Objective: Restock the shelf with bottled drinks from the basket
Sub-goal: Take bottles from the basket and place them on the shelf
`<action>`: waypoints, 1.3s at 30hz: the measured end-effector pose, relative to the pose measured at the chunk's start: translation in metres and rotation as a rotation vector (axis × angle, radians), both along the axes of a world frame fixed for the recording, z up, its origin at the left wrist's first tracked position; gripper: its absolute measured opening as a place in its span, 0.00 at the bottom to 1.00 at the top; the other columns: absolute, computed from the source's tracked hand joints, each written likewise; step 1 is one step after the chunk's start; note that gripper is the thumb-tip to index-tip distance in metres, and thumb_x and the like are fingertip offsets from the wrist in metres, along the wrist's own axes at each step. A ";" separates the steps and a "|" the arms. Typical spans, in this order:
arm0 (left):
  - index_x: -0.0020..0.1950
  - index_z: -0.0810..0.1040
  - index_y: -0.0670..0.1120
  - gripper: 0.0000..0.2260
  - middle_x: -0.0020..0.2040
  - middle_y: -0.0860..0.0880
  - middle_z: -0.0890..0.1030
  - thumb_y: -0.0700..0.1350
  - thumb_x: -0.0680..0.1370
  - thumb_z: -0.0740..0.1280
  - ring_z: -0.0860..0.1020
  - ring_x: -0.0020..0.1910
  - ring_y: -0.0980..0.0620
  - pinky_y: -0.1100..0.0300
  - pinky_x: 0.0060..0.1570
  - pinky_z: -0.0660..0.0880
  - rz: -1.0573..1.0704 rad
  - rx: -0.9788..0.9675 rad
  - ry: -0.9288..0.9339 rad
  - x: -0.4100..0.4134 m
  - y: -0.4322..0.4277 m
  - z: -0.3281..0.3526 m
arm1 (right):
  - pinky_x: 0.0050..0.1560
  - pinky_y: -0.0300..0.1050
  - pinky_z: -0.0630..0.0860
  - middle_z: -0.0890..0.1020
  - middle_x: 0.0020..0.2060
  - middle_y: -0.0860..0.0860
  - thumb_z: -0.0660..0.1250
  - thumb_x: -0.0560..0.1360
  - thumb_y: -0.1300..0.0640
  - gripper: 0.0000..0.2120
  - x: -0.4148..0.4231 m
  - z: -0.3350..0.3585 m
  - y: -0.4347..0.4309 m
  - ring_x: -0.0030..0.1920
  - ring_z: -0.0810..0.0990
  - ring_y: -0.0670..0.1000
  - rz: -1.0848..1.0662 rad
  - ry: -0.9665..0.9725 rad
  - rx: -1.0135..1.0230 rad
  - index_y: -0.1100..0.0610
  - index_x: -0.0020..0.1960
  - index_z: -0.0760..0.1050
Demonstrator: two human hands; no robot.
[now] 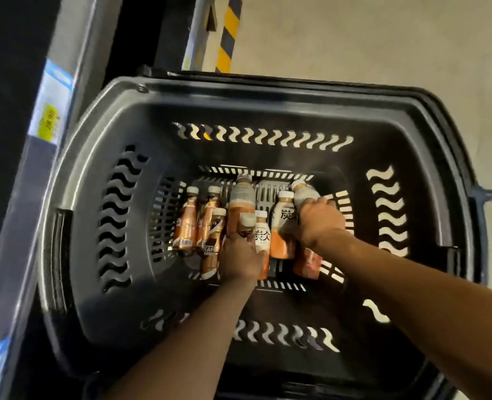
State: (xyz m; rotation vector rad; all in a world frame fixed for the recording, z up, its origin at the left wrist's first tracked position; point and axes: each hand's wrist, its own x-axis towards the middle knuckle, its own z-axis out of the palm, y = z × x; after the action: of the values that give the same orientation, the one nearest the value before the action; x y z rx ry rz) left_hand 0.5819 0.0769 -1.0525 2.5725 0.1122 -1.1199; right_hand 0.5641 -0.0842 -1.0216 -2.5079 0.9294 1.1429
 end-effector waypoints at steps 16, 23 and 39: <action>0.75 0.63 0.47 0.34 0.65 0.45 0.74 0.52 0.74 0.74 0.74 0.63 0.44 0.55 0.59 0.71 -0.059 -0.060 0.346 0.021 -0.005 0.033 | 0.49 0.50 0.78 0.77 0.47 0.51 0.76 0.70 0.47 0.29 -0.037 -0.005 -0.002 0.47 0.78 0.54 -0.766 -0.225 0.188 0.53 0.61 0.62; 0.75 0.62 0.44 0.33 0.61 0.52 0.73 0.45 0.74 0.74 0.72 0.56 0.51 0.59 0.54 0.67 0.277 -0.319 0.225 0.027 -0.014 0.269 | 0.48 0.49 0.81 0.85 0.50 0.56 0.83 0.54 0.47 0.37 -0.082 0.197 -0.003 0.47 0.84 0.53 -1.256 -0.424 0.556 0.56 0.58 0.75; 0.62 0.72 0.52 0.19 0.54 0.46 0.82 0.48 0.74 0.74 0.83 0.50 0.49 0.54 0.47 0.81 0.179 -0.861 0.109 0.002 0.025 0.792 | 0.47 0.52 0.84 0.84 0.52 0.53 0.78 0.70 0.57 0.25 -0.074 0.747 0.049 0.48 0.86 0.53 -0.988 -0.956 0.896 0.50 0.62 0.71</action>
State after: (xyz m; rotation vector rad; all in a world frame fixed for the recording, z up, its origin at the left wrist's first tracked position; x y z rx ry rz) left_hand 0.5840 0.1019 -0.2603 1.7051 -0.0971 -0.9550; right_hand 0.4905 -0.0350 -0.2743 -1.2424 0.8555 -0.0509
